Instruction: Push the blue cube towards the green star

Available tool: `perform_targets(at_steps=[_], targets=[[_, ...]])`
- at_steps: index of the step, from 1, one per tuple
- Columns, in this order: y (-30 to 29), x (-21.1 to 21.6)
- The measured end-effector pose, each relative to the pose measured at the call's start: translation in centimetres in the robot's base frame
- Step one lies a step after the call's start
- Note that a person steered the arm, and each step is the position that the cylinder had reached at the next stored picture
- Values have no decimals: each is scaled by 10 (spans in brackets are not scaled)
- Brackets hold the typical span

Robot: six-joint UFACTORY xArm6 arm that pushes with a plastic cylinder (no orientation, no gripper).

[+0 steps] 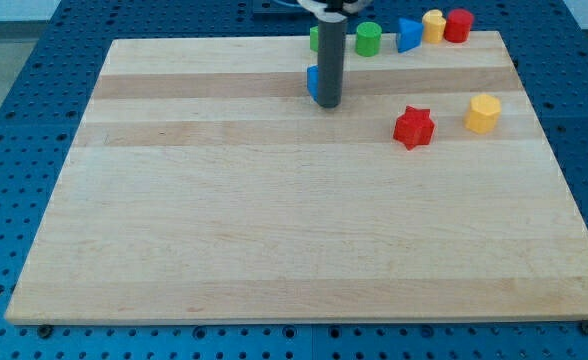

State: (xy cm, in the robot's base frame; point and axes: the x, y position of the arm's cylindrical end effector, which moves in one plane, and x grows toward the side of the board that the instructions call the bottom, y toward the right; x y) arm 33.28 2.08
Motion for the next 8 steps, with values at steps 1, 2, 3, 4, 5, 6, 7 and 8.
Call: perform_targets(at_steps=[1,2,3,4,5,6,7,8], targets=[[-21,0],[-36,-15],[-41,-27],[-36,18],[-17,78],[22,47],[25,25],[24,22]])
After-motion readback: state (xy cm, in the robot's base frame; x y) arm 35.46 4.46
